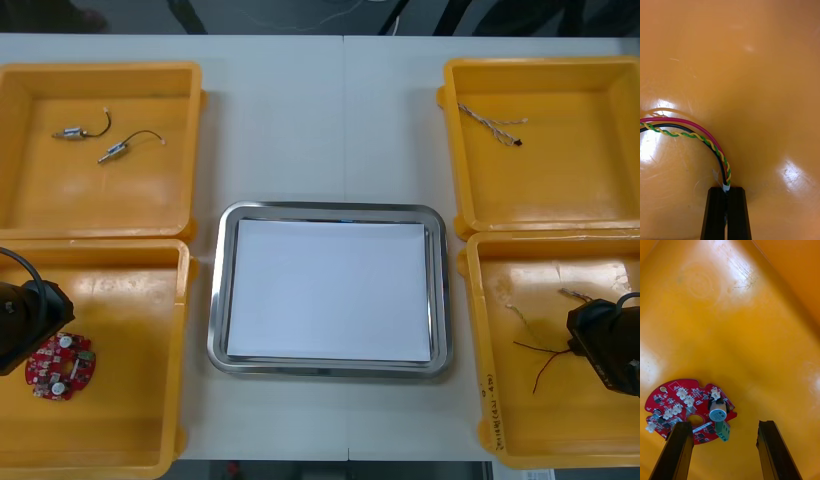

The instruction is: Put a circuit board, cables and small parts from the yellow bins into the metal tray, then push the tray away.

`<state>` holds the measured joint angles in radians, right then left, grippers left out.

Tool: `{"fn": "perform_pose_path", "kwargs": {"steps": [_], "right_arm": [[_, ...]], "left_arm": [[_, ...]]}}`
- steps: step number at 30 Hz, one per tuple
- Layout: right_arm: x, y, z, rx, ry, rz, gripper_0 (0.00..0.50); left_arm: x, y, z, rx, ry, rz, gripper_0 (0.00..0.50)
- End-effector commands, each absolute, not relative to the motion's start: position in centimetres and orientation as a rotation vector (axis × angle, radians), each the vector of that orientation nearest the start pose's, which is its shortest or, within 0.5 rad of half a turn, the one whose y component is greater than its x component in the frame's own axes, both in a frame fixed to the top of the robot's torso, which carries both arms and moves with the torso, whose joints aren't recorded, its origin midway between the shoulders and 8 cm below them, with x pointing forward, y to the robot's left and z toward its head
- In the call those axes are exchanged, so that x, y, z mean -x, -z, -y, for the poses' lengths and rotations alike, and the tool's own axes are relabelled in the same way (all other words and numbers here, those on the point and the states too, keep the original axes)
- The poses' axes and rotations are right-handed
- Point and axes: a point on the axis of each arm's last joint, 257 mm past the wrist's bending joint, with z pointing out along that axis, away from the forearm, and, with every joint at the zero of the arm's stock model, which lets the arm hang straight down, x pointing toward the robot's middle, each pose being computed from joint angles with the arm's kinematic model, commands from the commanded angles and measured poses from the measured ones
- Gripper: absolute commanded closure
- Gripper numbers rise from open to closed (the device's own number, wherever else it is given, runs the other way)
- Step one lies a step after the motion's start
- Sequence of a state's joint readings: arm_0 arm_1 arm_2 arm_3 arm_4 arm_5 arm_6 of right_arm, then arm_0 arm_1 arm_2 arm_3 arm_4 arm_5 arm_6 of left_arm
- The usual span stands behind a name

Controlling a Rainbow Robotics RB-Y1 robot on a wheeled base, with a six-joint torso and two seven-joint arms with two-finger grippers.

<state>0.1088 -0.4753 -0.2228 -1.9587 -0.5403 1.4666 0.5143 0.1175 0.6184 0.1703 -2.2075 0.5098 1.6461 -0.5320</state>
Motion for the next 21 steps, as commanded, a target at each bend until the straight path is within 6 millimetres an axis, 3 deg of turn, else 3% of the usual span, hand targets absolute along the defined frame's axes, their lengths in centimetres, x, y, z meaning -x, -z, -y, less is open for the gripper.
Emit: {"fn": "perform_pose_path", "kwargs": {"steps": [1, 14, 19, 21], "right_arm": [[-35.6, 32.4, 39.1, -1.391, -0.290, -2.335, 0.500], [-33.2, 23.8, 41.0, -1.301, -0.152, -2.349, 0.500], [-32.3, 21.1, 40.9, -1.237, -0.098, -2.370, 0.500], [-32.9, 19.7, 40.5, -1.184, -0.119, -2.360, 0.500]], "left_arm": [[-36.0, 26.9, -36.7, 1.224, 0.184, -2.351, 0.000], [-36.0, 28.5, -34.9, 1.289, 0.182, -2.312, 0.000], [-35.5, 29.2, -34.6, 1.318, 0.180, -2.310, 0.000], [-35.3, 29.5, -34.6, 1.323, 0.167, -2.310, 0.000]]}}
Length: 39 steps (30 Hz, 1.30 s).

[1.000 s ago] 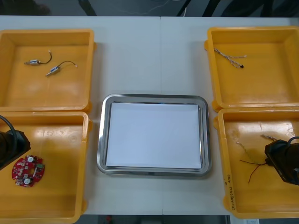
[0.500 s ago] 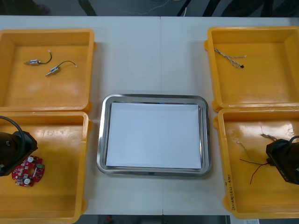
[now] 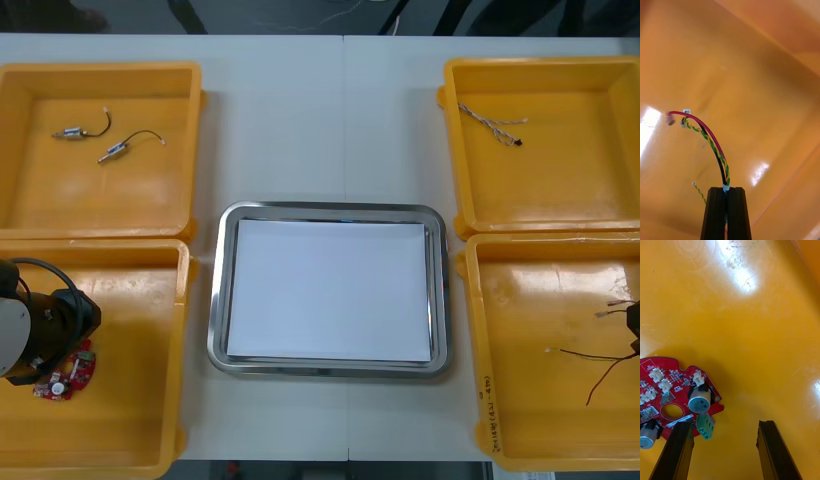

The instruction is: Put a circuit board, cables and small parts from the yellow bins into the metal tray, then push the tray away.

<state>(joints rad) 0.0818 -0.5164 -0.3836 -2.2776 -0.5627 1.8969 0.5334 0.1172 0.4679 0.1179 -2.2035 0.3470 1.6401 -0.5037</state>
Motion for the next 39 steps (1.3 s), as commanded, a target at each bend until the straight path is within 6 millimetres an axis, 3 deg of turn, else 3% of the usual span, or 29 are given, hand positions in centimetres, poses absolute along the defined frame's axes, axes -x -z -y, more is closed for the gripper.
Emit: {"fn": "perform_pose_path", "kwargs": {"steps": [1, 9, 21, 31, 39], "right_arm": [[-33.2, 18.9, 40.2, -1.156, -0.137, -2.358, 0.500], [-34.1, 14.8, 37.4, -0.914, -0.225, -2.407, 0.500], [-33.5, 10.8, 33.8, -0.539, -0.238, -2.537, 0.500], [-32.9, 9.5, 31.7, -0.078, -0.107, -2.615, 0.500], [-33.4, 9.0, 28.7, 0.329, -0.049, -2.599, 0.500]], "left_arm": [[-35.2, 29.7, -34.7, 1.325, 0.165, -2.307, 0.000], [-34.3, 30.9, -34.7, 1.335, 0.152, -2.303, 0.000], [-32.7, 32.7, -34.9, 1.347, 0.130, -2.311, 0.000], [-32.5, 33.0, -35.0, 1.357, 0.121, -2.304, 0.000], [-32.8, 33.6, -35.5, 1.356, 0.115, -2.295, 0.000]]}}
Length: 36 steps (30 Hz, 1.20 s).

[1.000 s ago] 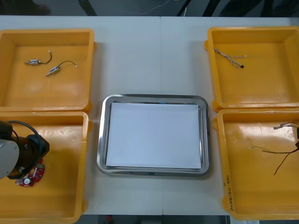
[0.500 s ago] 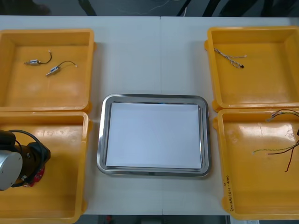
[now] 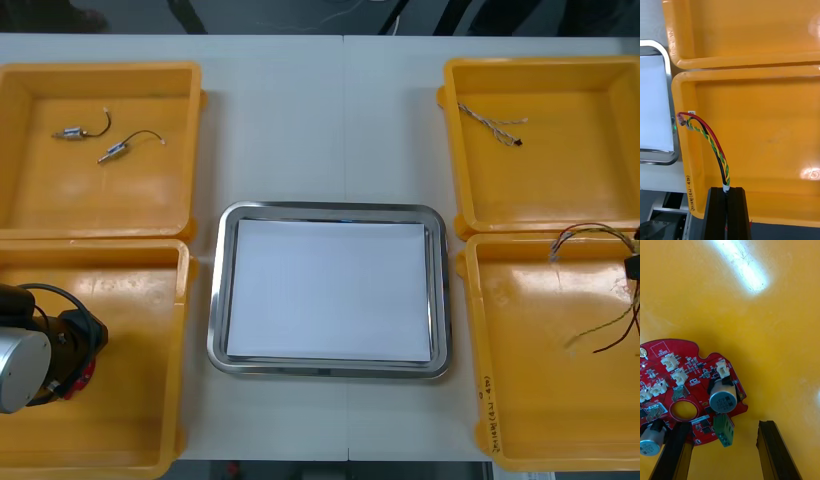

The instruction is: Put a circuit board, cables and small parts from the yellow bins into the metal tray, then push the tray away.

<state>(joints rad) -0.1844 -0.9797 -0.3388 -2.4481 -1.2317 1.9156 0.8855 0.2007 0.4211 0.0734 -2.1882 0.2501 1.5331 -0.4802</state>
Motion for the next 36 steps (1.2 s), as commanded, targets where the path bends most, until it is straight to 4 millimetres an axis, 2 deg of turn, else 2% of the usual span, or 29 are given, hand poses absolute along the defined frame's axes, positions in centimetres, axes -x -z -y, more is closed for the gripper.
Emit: {"fn": "perform_pose_path", "kwargs": {"steps": [1, 7, 14, 15, 16, 17, 18, 26, 36], "right_arm": [[-33.6, 8.8, 28.3, 0.384, -0.039, -2.585, 0.500], [-34.1, 8.1, 26.2, 0.636, 0.001, -2.524, 0.500], [-34.3, 8.1, 23.7, 0.804, 0.025, -2.491, 0.500], [-34.3, 8.1, 23.5, 0.816, 0.027, -2.491, 0.500], [-34.4, 8.1, 23.2, 0.840, 0.036, -2.484, 0.500], [-34.5, 8.2, 23.1, 0.849, 0.041, -2.482, 0.500], [-34.5, 8.4, 22.8, 0.867, 0.049, -2.480, 0.500], [-34.7, 9.7, 21.8, 0.991, 0.117, -2.464, 0.500], [-35.4, 10.2, 20.9, 1.092, 0.213, -2.418, 0.500]], "left_arm": [[-32.8, 33.8, -35.6, 1.355, 0.112, -2.297, 0.000], [-33.0, 33.8, -35.6, 1.351, 0.114, -2.295, 0.000], [-32.9, 33.9, -35.6, 1.349, 0.108, -2.299, 0.000], [-32.9, 33.9, -35.6, 1.348, 0.107, -2.300, 0.072], [-32.9, 33.9, -35.5, 1.345, 0.104, -2.301, 0.310], [-32.9, 34.0, -35.4, 1.343, 0.105, -2.304, 0.450], [-32.8, 34.0, -35.5, 1.342, 0.102, -2.305, 0.500], [-32.7, 34.0, -35.5, 1.337, 0.096, -2.312, 0.500], [-32.9, 33.7, -35.9, 1.333, 0.092, -2.305, 0.500]]}}
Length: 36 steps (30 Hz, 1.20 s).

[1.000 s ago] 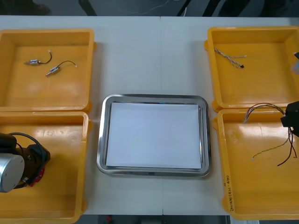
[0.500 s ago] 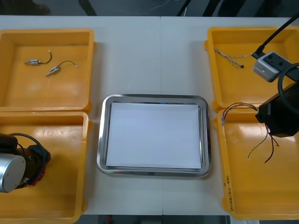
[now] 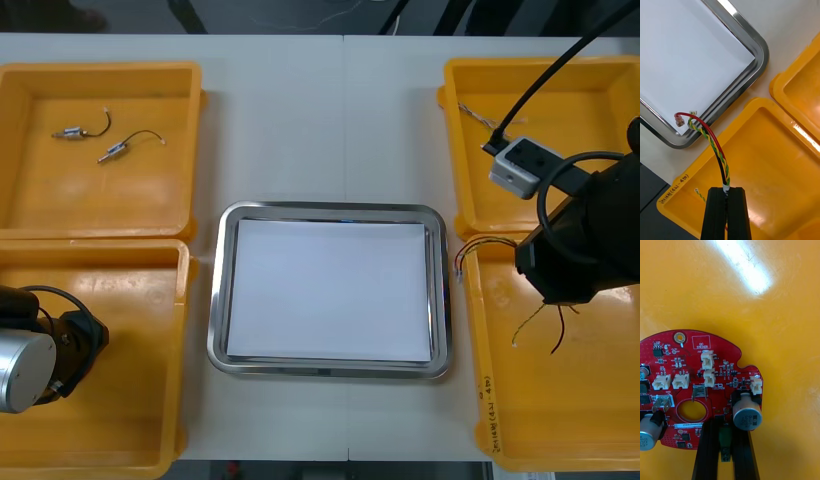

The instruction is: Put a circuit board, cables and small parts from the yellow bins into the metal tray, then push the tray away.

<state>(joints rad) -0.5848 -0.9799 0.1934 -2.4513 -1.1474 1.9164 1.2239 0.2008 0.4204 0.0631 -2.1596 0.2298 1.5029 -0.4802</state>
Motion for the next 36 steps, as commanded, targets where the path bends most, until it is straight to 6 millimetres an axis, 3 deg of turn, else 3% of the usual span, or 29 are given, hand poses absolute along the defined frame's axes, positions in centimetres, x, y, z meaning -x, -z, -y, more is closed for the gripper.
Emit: {"fn": "perform_pose_path", "kwargs": {"steps": [1, 12, 23, 31, 36], "right_arm": [[-35.5, 10.2, 20.8, 1.100, 0.224, -2.413, 0.500], [-35.8, 9.8, 19.7, 1.175, 0.262, -2.366, 0.500], [-36.1, 9.9, 19.3, 1.194, 0.285, -2.346, 0.500], [-36.0, 10.0, 18.8, 1.209, 0.274, -2.338, 0.500], [-36.0, 10.1, 18.7, 1.213, 0.271, -2.337, 0.500]], "left_arm": [[-32.8, 33.6, -36.0, 1.333, 0.090, -2.305, 0.500], [-32.2, 31.2, -37.7, 1.319, 0.073, -2.341, 0.500], [-31.8, 26.6, -39.3, 1.223, 0.052, -2.399, 0.500], [-32.1, 23.2, -39.4, 1.054, 0.021, -2.467, 0.500], [-32.0, 21.3, -38.7, 0.859, -0.004, -2.555, 0.500]]}}
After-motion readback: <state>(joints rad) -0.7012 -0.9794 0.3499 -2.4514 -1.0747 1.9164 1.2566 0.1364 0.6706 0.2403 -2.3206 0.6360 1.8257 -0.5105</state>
